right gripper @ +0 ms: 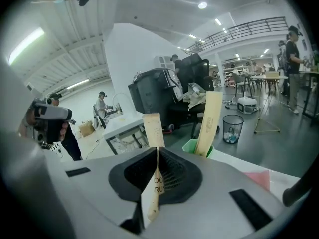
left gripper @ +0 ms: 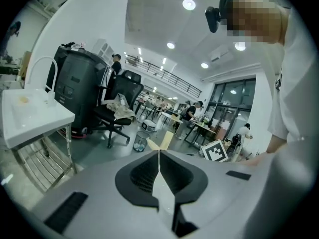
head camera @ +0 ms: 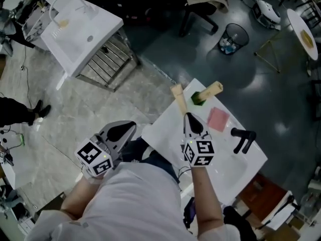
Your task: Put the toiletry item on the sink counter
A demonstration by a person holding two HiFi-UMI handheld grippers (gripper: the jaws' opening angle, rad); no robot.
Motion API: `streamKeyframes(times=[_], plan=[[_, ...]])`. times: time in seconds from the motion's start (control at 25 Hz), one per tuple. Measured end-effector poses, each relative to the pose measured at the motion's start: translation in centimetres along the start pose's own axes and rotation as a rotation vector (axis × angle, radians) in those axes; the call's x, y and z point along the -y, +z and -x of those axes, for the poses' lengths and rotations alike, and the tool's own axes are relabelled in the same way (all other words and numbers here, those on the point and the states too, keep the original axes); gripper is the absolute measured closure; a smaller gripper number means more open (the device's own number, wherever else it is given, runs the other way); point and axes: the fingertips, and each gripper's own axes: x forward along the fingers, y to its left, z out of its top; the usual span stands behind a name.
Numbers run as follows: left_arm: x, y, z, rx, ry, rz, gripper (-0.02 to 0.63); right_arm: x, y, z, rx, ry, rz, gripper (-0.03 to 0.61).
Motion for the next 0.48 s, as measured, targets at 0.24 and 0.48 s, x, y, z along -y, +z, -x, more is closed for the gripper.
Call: streamKeyframes(times=[0.24, 0.48], plan=[[-0.5, -1.8, 1.5, -0.001, 0.083, 0.023, 0.595, 1.5, -3.1, -2.3, -0.056, 0.007, 0.023, 0.552], [-0.6, -3.6, 2.8, -0.007, 0.149, 0.050, 0.595, 2.8, -5.9, -4.1, -0.114, 0.016, 0.044, 0.552]])
